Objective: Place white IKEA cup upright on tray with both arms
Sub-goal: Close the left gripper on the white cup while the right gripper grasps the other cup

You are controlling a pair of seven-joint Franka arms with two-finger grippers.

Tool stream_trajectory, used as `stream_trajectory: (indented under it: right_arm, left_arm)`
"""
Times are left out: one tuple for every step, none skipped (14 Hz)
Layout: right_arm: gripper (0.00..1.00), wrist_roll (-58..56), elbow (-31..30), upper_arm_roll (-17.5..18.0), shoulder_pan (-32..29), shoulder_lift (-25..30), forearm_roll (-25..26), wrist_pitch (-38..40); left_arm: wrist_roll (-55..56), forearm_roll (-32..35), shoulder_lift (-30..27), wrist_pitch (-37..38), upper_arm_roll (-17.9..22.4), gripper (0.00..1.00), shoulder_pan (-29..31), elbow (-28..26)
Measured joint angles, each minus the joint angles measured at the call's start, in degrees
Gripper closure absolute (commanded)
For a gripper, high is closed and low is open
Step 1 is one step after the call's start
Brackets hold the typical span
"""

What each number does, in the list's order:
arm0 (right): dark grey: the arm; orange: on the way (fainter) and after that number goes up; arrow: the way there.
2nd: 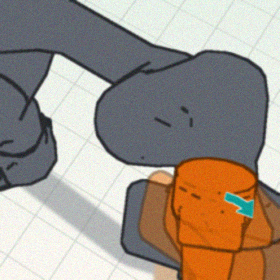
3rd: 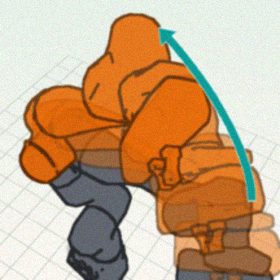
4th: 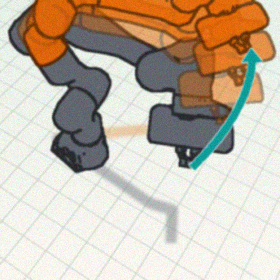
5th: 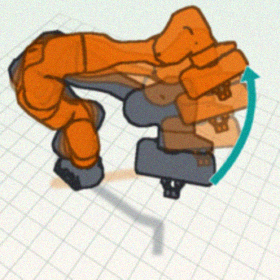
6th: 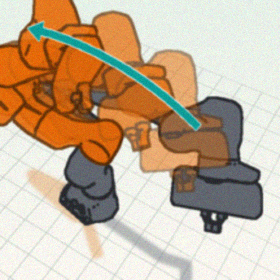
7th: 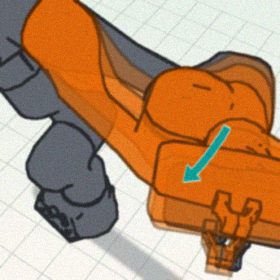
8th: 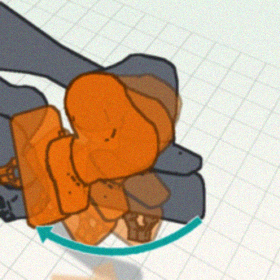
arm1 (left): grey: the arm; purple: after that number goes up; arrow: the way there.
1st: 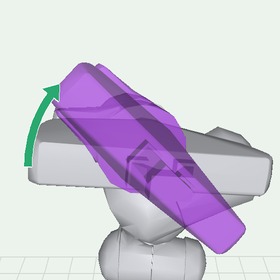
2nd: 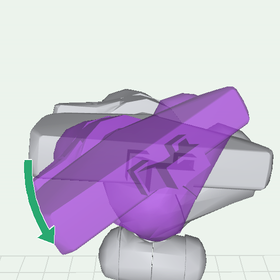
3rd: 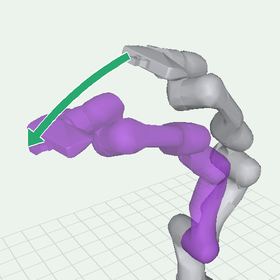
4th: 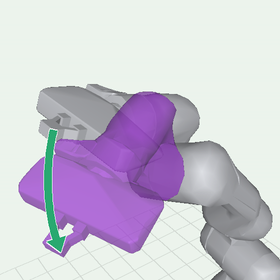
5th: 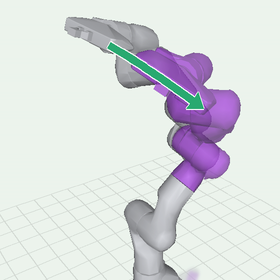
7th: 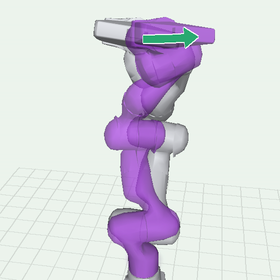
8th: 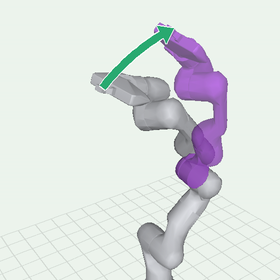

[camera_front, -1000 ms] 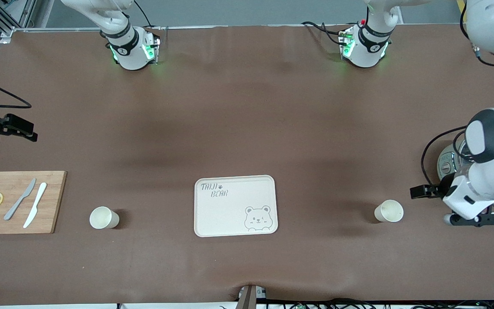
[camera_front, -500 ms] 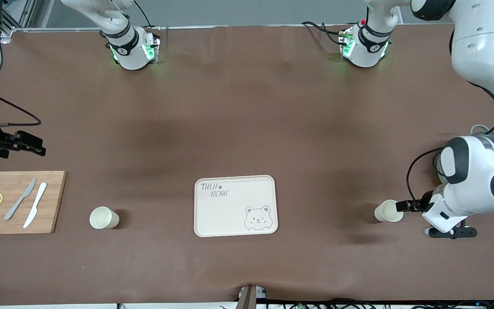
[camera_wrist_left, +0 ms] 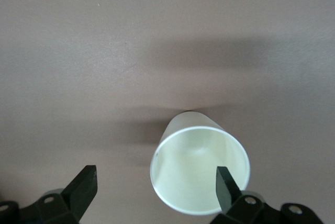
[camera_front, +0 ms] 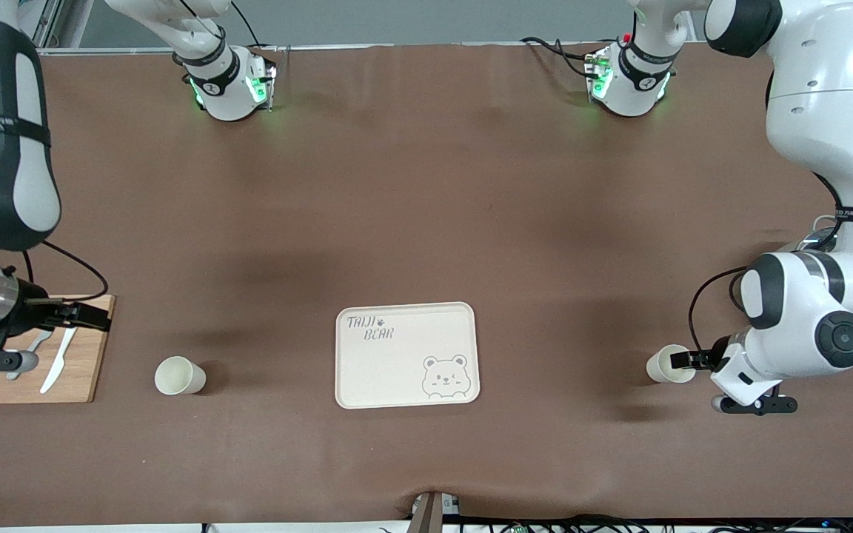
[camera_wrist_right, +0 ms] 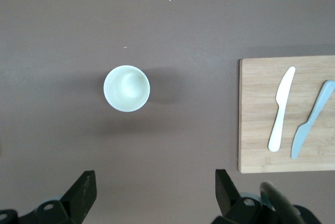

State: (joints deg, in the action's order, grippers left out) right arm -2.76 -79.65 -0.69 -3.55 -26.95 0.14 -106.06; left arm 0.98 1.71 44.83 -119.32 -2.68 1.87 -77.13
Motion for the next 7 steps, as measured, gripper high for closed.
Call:
stream_trajectory:
  right_arm:
    - [0.00,0.05,1.17,-0.03,-0.03,-1.54,0.00,-0.28]
    - [0.00,0.10,2.21,-0.06,-0.08,-3.12,0.00,-0.75]
    - [0.00,0.15,2.91,-0.10,-0.25,-4.62,0.00,-1.57]
    - [0.00,0.16,3.37,-0.13,-0.55,-5.97,0.00,-2.63]
    - [0.00,0.16,3.65,-0.14,-0.86,-7.16,0.00,-3.88]
    - [0.00,0.15,3.84,-0.14,-1.07,-8.16,0.00,-5.12]
    - [0.00,0.15,4.01,-0.14,-1.12,-9.08,-0.01,-6.32]
  left_arm:
    - [-0.12,0.00,0.85,-0.55,0.00,0.00,0.10,-0.03]
    - [-0.16,0.00,1.65,-1.02,0.00,0.00,0.17,-0.04]
    - [-0.16,0.00,2.33,-1.32,0.00,0.00,0.19,-0.06]
    - [-0.16,0.00,2.77,-1.49,-0.01,0.22,0.19,-0.07]
    - [-0.16,0.00,2.98,-1.60,-0.01,0.39,0.19,-0.07]
    - [-0.16,0.00,3.00,-1.64,-0.01,0.55,0.19,-0.06]
    - [-0.16,0.00,2.99,-1.65,-0.02,0.67,0.19,-0.03]
